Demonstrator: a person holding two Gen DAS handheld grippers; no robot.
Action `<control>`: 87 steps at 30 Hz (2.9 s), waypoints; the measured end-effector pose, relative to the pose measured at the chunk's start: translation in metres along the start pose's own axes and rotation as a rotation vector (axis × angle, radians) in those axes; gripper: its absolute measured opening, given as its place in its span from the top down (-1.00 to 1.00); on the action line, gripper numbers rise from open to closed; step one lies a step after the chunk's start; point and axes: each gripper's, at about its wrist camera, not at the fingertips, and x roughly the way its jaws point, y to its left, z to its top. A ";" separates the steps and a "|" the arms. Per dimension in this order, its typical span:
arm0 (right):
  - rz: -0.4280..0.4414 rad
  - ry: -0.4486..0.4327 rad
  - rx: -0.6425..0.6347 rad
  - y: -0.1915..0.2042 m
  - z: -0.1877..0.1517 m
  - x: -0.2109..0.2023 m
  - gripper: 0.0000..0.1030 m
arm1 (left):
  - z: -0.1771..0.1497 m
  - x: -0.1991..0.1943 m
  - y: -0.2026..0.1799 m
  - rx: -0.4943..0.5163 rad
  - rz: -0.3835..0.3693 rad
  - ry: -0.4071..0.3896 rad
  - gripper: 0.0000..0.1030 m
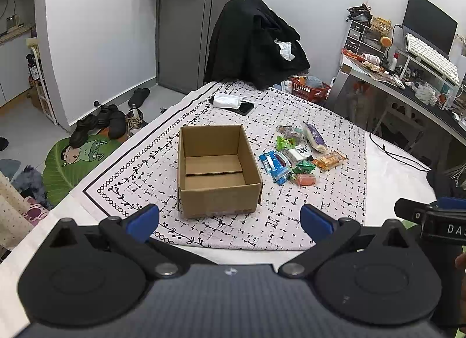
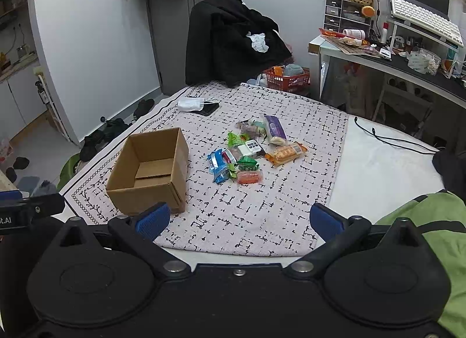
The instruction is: Organize snacks
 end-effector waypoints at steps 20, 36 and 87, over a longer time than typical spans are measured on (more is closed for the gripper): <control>-0.005 -0.010 -0.004 0.000 0.000 -0.002 -1.00 | 0.001 -0.002 0.000 -0.003 -0.001 -0.008 -0.99; -0.009 -0.014 -0.009 0.000 0.002 -0.002 -1.00 | 0.004 -0.007 0.005 -0.001 -0.001 -0.011 -0.99; 0.054 0.125 0.069 -0.048 0.037 0.113 -0.94 | 0.056 0.100 -0.031 -0.029 0.001 0.033 -0.95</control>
